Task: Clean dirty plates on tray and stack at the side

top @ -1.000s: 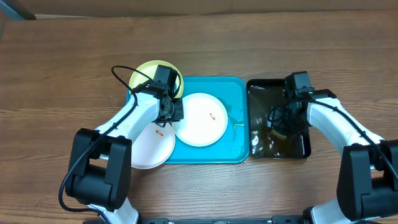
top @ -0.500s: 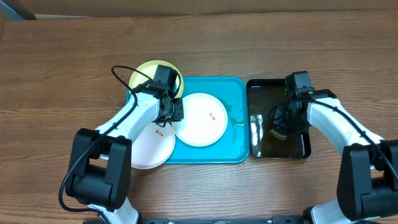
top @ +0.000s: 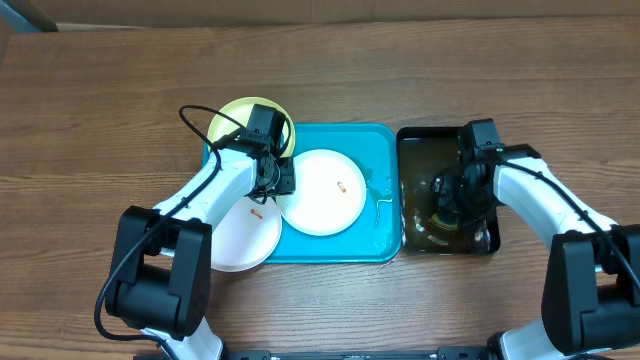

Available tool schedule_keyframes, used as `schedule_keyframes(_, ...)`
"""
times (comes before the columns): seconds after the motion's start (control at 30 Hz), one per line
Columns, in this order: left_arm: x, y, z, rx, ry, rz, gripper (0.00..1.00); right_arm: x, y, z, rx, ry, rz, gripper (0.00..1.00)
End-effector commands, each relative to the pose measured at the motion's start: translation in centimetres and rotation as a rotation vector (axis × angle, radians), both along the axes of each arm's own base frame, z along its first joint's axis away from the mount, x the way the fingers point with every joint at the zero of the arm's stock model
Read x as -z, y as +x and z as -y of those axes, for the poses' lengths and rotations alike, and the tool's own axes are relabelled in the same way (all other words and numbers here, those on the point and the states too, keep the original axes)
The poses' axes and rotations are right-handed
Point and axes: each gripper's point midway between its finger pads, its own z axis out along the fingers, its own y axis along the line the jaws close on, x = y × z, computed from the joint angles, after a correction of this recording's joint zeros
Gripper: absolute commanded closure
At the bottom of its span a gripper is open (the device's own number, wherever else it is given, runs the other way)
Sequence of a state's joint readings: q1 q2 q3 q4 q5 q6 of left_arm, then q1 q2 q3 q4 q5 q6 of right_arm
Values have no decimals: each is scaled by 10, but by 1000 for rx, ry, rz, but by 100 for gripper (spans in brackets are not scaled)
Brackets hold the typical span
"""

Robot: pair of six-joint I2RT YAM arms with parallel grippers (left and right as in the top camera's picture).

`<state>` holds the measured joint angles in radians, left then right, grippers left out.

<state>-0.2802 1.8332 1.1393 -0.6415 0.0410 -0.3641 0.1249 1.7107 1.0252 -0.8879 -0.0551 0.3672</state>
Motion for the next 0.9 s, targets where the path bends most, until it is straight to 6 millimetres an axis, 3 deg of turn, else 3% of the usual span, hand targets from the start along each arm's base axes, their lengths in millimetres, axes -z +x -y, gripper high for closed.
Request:
schedule_keyframes(0.0,5,-3,2,10,-5,-14,58,-15,20,3,-4,-31,59,58)
schedule_keyframes(0.17,5,-3,2,10,-5,-14,58,-5,17,29,89,-176,71,47)
schedule_keyframes(0.3,5,-2,2,10,-6,-14,58,10,20,28,93,-161,115,42)
schedule_keyframes(0.43,5,-2,2,10,-6,-14,58,18,27,12,86,-65,159,31)
schedule_keyframes(0.6,5,-3,2,10,-6,-14,58,16,33,8,85,-44,184,31)
schedule_keyframes(0.7,5,-2,2,10,-6,-14,58,15,37,8,86,-42,201,55)
schedule_keyframes(0.77,5,-2,2,10,-6,-13,58,15,40,7,86,-40,213,89)
schedule_keyframes(0.8,5,-2,2,10,-6,-13,58,14,42,7,86,-38,219,96)
schedule_keyframes(0.87,5,-2,2,10,-6,-13,58,14,43,7,86,-37,227,96)
